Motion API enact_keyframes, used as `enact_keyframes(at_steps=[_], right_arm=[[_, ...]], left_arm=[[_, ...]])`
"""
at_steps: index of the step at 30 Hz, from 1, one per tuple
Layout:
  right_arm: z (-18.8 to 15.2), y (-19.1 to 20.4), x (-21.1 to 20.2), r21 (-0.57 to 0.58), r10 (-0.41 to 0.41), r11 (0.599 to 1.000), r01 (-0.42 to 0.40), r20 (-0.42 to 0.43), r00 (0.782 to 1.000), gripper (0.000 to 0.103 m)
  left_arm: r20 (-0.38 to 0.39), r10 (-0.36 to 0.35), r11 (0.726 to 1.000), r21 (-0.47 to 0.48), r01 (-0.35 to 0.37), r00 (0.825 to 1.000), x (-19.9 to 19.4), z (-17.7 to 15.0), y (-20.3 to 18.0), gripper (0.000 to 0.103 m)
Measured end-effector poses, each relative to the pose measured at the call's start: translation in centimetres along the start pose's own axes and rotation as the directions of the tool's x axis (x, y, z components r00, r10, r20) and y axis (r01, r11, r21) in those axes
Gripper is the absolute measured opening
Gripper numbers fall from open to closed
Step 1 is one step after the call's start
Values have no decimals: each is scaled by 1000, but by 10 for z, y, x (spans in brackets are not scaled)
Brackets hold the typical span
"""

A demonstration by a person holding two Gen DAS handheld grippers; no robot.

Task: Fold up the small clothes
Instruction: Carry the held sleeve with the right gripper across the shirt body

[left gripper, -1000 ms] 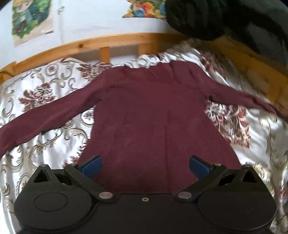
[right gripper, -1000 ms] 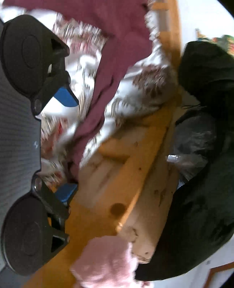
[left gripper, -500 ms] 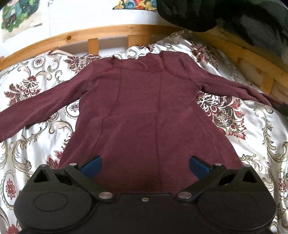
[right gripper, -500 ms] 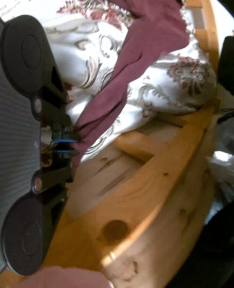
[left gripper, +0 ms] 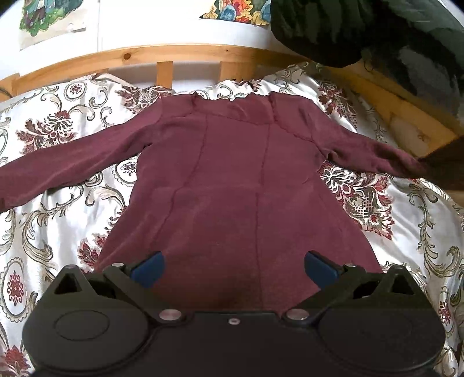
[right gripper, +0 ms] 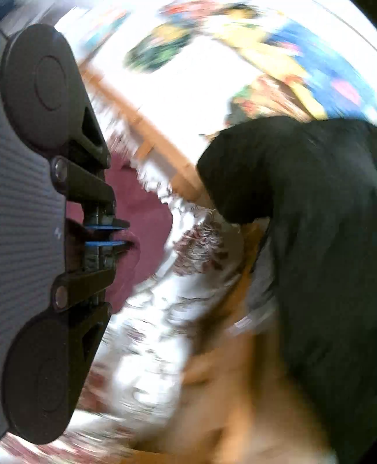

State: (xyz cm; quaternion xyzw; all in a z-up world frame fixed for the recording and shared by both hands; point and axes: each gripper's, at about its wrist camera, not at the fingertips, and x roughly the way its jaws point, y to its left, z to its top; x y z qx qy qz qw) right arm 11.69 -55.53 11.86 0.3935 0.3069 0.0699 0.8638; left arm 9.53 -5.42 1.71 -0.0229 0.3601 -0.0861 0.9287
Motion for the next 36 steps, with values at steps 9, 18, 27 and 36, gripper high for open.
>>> enact_keyframes(at_steps=[9, 18, 27, 36], right_arm=[[-49, -26, 13, -433, -476, 774, 462, 83, 876, 26], [-141, 26, 17, -911, -429, 110, 398, 317, 846, 66], [-174, 39, 46, -988, -405, 67, 137, 98, 909, 51], [-130, -6, 48, -886, -601, 50, 460, 341, 722, 54]], left_arm=[[-6, 14, 1000, -1, -14, 1000, -1, -3, 2, 102], [-24, 25, 1000, 5, -25, 999, 1, -8, 3, 102], [-31, 28, 1000, -3, -28, 999, 1, -11, 7, 102], [-41, 36, 999, -33, -37, 999, 1, -13, 12, 102]])
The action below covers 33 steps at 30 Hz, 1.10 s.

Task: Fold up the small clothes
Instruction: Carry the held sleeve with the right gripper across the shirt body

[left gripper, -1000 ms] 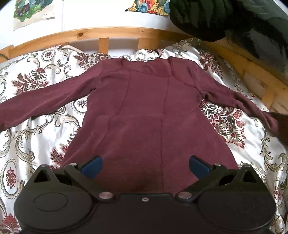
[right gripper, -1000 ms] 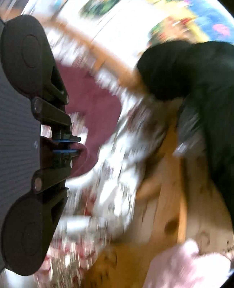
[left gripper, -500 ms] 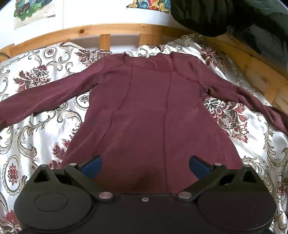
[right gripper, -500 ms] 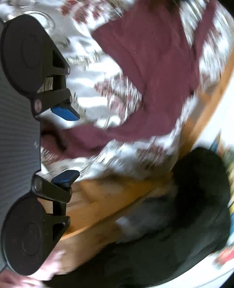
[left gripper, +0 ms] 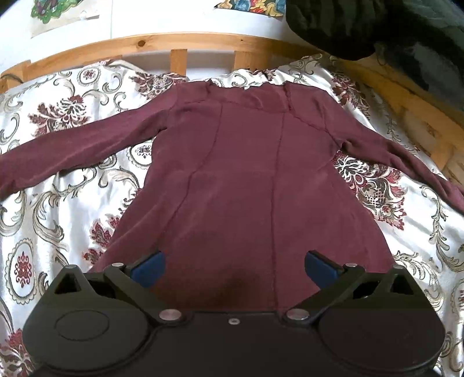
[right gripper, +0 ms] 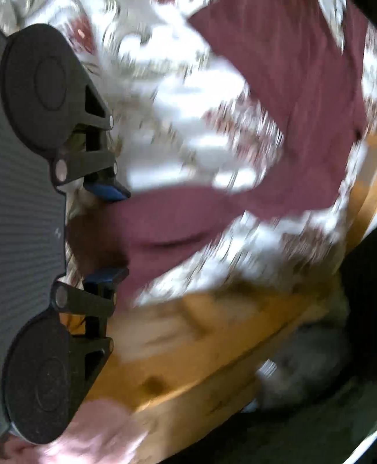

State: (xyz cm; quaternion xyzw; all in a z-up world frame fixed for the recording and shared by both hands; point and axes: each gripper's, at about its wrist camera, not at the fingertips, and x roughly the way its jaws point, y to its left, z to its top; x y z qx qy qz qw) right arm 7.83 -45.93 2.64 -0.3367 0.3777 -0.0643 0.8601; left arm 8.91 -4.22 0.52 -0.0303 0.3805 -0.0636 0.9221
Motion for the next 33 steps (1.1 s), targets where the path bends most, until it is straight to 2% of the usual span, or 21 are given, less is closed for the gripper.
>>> enact_keyframes(at_steps=[1, 2, 4, 6, 9, 10, 12, 15, 17, 19, 22, 25, 26, 28, 33], right_arm=[[-3, 0, -2, -15, -40, 999, 40, 16, 999, 54], [-6, 0, -6, -18, -41, 999, 42, 42, 998, 54], [-10, 3, -14, -33, 20, 999, -17, 80, 997, 56], [-13, 13, -15, -116, 40, 993, -31, 73, 997, 57], [-15, 30, -4, -199, -3, 980, 13, 53, 999, 54], [-15, 31, 1, -194, -5, 981, 13, 44, 999, 41], [-9, 23, 5, -141, 34, 989, -32, 11, 999, 8], [2, -3, -10, 30, 184, 982, -186, 52, 981, 6], [12, -27, -24, 139, 293, 941, -309, 124, 948, 6], [24, -48, -39, 240, 383, 872, -427, 212, 899, 6], [43, -74, -56, 347, 472, 745, -570, 330, 817, 6], [58, -91, -63, 418, 540, 595, -687, 426, 726, 6], [65, -93, -63, 418, 546, 577, -702, 442, 712, 6], [79, -88, -66, 401, 550, 572, -716, 460, 697, 6], [120, -45, -52, 338, 633, 487, -805, 498, 593, 6]], left_arm=[[-2, -1, 1000, -2, 1, 1000, 0, 0, 0, 102], [-1, 0, 1000, -2, 0, 1000, 0, 0, 0, 102], [3, 1, 1000, 3, -1, 1000, 0, 0, 0, 102], [3, 2, 1000, 6, -2, 1000, 1, -1, -1, 102], [-3, -4, 1000, 10, 4, 1000, 1, -1, -4, 102], [-2, -4, 1000, 15, 4, 1000, 1, -1, -5, 102], [7, -2, 1000, 26, 2, 1000, -1, -1, -5, 102], [22, -1, 999, 32, 0, 1000, -4, 1, -3, 102], [32, 2, 1000, 29, -3, 1000, -5, 4, -1, 102], [41, 4, 1000, 17, -5, 999, -6, 8, 2, 102], [48, 1, 1000, 6, -2, 999, -8, 11, 5, 102], [61, 2, 1000, 8, -2, 998, -11, 13, 7, 102], [64, 3, 1000, 11, -4, 998, -12, 14, 8, 102], [68, 7, 1000, 10, -8, 998, -13, 15, 11, 102], [71, 21, 1000, -6, -21, 997, -15, 20, 26, 102]])
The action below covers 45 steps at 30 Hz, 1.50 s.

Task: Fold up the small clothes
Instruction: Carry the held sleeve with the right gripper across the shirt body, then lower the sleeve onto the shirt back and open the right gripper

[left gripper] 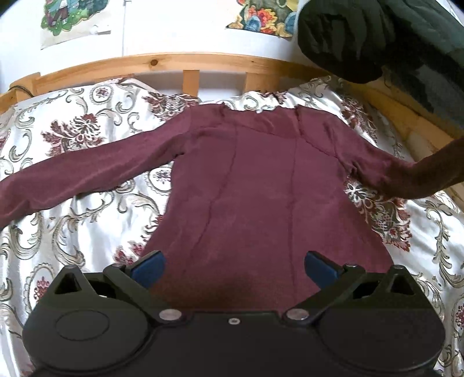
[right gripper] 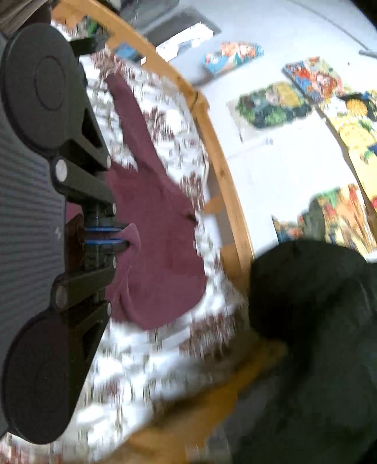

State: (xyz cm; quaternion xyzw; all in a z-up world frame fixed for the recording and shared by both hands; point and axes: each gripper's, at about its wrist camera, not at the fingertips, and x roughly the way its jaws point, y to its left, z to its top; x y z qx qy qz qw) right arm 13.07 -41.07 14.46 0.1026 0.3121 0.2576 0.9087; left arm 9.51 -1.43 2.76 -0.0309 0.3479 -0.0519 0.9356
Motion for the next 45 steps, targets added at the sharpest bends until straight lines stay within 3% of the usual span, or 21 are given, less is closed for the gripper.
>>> enact_keyframes(at_steps=[4, 14, 17, 18, 20, 23, 26, 29, 33, 37, 40, 43, 45], right_arm=[[-6, 41, 55, -60, 76, 995, -77, -33, 997, 6], [-39, 119, 196, -248, 67, 964, -93, -111, 992, 7], [-50, 124, 220, -273, 74, 956, -111, -143, 987, 14], [-53, 122, 224, -263, 85, 957, -124, -155, 984, 25], [-57, 115, 225, -243, 105, 960, -142, -158, 982, 57], [-63, 98, 213, -248, 126, 956, -157, -138, 982, 71], [-65, 69, 192, -256, 62, 963, -80, -78, 995, 85], [-68, 37, 175, -275, -63, 960, 61, 1, 998, 92], [-56, -7, 172, -258, -207, 943, 210, 39, 978, 93], [-32, -49, 183, -214, -262, 940, 267, 51, 964, 93], [-17, -74, 195, -193, -284, 937, 290, 57, 957, 93], [-3, -89, 211, -182, -285, 938, 294, 75, 955, 92], [7, -96, 224, -187, -307, 930, 318, 85, 948, 88]], left_arm=[[6, 23, 1000, -17, -23, 1000, -2, 3, 16, 102], [-52, 93, 995, -38, -95, 994, 5, -6, 52, 102], [-73, 107, 993, -33, -109, 992, 9, -10, 59, 102], [-77, 108, 993, -31, -110, 991, 9, -11, 60, 102], [-79, 104, 994, -26, -106, 991, 10, -12, 62, 102], [-75, 72, 997, -30, -74, 995, 12, -11, 62, 102], [-65, 3, 999, -52, -6, 998, 15, -7, 60, 102], [-55, -75, 994, -79, 71, 996, 23, 0, 56, 102], [-24, -142, 989, -49, 141, 990, 44, 17, 45, 102], [-34, -190, 974, 118, 192, 981, 76, 30, 29, 102], [-76, -196, 941, 267, 209, 978, 101, 32, 18, 102], [-108, -188, 922, 324, 214, 976, 119, 32, 20, 91], [-139, -196, 912, 338, 233, 971, 128, 36, 21, 72]])
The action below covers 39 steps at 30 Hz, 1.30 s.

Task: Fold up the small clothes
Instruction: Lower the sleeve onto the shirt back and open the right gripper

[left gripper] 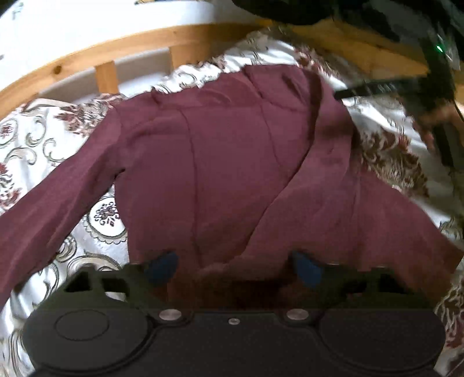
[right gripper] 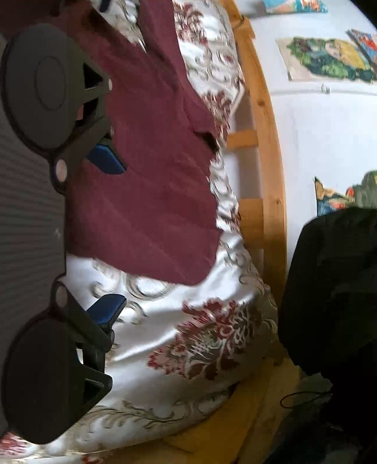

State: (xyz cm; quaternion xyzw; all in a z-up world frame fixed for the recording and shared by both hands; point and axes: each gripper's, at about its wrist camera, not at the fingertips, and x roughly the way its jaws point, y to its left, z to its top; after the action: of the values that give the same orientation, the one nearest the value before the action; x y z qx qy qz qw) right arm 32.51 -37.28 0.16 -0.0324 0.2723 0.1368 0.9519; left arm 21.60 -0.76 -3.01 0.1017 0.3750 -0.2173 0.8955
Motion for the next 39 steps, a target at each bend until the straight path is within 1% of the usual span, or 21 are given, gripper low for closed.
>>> enact_keyframes(at_steps=[3, 4, 5, 6, 7, 10, 12, 16, 17, 18, 19, 20, 22, 24, 26, 28, 30, 32, 34, 37, 39], right_arm=[[7, -3, 22, -2, -13, 1000, 13, -10, 1000, 78], [9, -6, 28, 11, -10, 1000, 10, -21, 1000, 68], [11, -7, 32, 23, -6, 1000, 7, -28, 1000, 47], [13, -10, 35, 37, -10, 999, 11, -32, 999, 33], [16, -13, 36, 58, -16, 998, 17, -28, 999, 12], [25, -27, 27, 148, -26, 989, 16, 62, 998, 9], [31, -35, 26, 169, -60, 985, 43, 98, 993, 9], [30, -47, 44, 204, -67, 977, 56, 49, 997, 9], [27, -49, 48, 214, -61, 975, 54, 28, 998, 10], [24, -52, 49, 232, -49, 972, 45, 12, 999, 13], [21, -54, 48, 252, -39, 967, 35, 11, 999, 24], [17, -57, 44, 272, -21, 962, 15, 19, 1000, 46], [9, -58, 33, 283, 30, 958, -41, 45, 999, 65], [0, -55, 22, 242, 78, 967, -84, 36, 996, 67], [-9, -47, 19, 182, 94, 979, -94, 4, 996, 69], [-18, -39, 23, 134, 100, 987, -92, -57, 993, 69], [-25, -33, 29, 117, 97, 990, -82, -124, 988, 56], [-28, -30, 26, 113, 109, 989, -94, -128, 986, 20], [-25, -32, 16, 177, 106, 980, -87, -104, 989, 17], [-29, -46, 15, 351, 127, 933, -76, -122, 984, 17], [-35, -49, 22, 374, 113, 926, -57, -131, 985, 19]], left_arm=[[-3, -70, 998, -11, 70, 998, 2, 3, 6, 49], [-5, -85, 996, -19, 85, 996, 3, 4, 6, 45], [-10, -100, 994, -34, 100, 995, 4, 6, 7, 35], [-21, -113, 992, -54, 111, 993, 6, 7, 8, 25], [-28, -124, 989, -82, 121, 992, 6, 9, 9, 22], [-15, -171, 969, -184, 166, 985, 2, 13, 17, 18], [-10, -166, 963, -219, 159, 986, 0, 16, 20, 17], [-38, -126, 953, -281, 111, 991, 11, 22, 30, 18], [-50, -109, 954, -287, 90, 993, 15, 22, 31, 24], [-62, -88, 954, -292, 66, 994, 18, 21, 32, 33], [-69, -65, 954, -298, 41, 995, 20, 20, 34, 39], [-71, -49, 950, -310, 24, 996, 20, 18, 36, 49], [-62, -50, 943, -332, 26, 997, 17, 15, 39, 58], [-57, -45, 939, -342, 23, 997, 14, 12, 41, 64], [-62, -23, 942, -336, 1, 998, 13, 11, 41, 64], [-83, 6, 941, -337, -34, 996, 15, 8, 41, 64], [-101, 13, 930, -365, -49, 995, 18, 6, 43, 64], [-106, 10, 919, -391, -51, 994, 21, 3, 45, 64], [-108, 14, 917, -395, -56, 994, 23, 1, 44, 64], [-111, 28, 917, -393, -70, 993, 25, -1, 41, 65], [-111, 37, 918, -390, -77, 993, 26, -1, 40, 69]])
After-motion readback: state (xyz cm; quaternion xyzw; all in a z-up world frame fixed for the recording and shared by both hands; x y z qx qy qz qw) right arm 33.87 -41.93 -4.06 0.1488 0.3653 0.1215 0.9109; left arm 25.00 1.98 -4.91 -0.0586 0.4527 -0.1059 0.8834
